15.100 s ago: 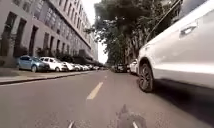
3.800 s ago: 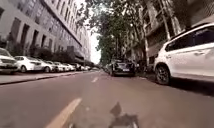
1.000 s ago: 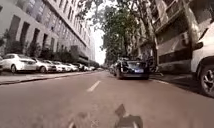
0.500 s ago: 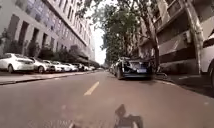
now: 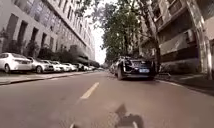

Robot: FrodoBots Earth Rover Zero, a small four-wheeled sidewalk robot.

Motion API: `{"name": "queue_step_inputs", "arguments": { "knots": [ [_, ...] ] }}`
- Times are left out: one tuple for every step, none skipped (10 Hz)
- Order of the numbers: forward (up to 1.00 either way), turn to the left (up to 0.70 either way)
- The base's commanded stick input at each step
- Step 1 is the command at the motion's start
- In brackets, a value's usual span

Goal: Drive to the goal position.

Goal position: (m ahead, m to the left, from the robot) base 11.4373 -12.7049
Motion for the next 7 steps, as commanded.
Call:
{"name": "queue_step_inputs", "arguments": {
  "knots": [
    [0.70, 0.00],
    [0.70, 0.00],
    [0.70, 0.00],
    [0.70, 0.00],
    [0.70, 0.00],
    [0.70, 0.00],
    [0.70, 0.00]
  ]
}}
